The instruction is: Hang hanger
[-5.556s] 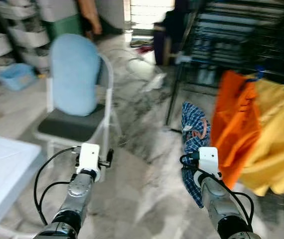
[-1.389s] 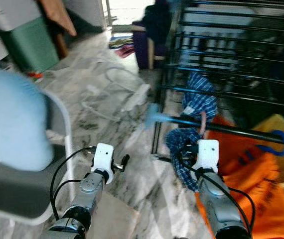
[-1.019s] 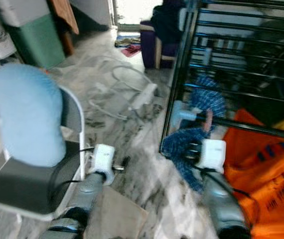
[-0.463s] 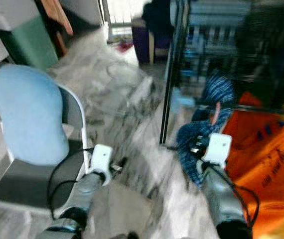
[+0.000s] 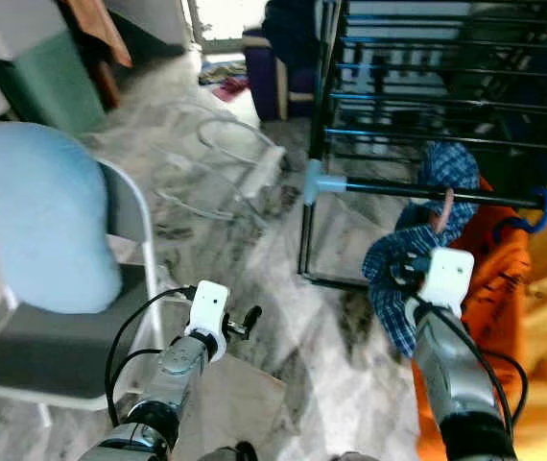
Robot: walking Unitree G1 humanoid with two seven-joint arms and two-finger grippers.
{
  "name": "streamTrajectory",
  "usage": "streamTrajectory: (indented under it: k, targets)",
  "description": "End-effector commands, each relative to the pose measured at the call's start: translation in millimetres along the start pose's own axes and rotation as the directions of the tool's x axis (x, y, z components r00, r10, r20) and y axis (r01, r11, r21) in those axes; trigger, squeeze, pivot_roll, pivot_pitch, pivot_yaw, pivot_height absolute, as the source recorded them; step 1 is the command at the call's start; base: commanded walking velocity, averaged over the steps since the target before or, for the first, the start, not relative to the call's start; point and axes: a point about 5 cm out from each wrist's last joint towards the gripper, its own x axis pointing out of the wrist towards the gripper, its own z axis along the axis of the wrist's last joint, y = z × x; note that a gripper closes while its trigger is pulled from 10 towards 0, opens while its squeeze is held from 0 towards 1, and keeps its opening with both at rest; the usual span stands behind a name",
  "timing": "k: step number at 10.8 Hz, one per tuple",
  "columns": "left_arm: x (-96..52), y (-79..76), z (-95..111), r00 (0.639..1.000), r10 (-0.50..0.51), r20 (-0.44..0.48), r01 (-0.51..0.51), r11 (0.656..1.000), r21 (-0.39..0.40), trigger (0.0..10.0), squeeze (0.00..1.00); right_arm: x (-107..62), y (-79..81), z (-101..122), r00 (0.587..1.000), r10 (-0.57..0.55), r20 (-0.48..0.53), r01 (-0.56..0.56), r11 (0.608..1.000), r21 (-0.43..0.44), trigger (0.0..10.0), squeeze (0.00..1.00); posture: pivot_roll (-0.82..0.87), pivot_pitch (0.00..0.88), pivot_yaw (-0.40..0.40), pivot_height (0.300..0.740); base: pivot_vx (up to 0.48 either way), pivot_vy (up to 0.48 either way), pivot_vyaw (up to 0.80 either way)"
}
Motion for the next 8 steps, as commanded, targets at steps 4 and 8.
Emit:
streamTrajectory:
  k: [4,8]
  targets:
    - [-2.2,1.3,-2,1.000,-0.006,-0.001,0.006,1.000,0.004,10.0,0.00,15.2,29.5,19,0.986,0.164,-0.004,-0.164,0.986,-0.022,10.0,0.00,-0.19,0.098,0.086,0.740,0.000,0.000,0.00]
    - [-2.2,0.7,-3,1.000,-0.002,-0.005,0.002,1.000,0.006,10.0,0.00,19.2,68.0,15,0.955,0.278,-0.099,-0.278,0.960,0.014,10.0,0.00,-0.18,0.104,0.074,0.740,0.000,0.000,0.00]
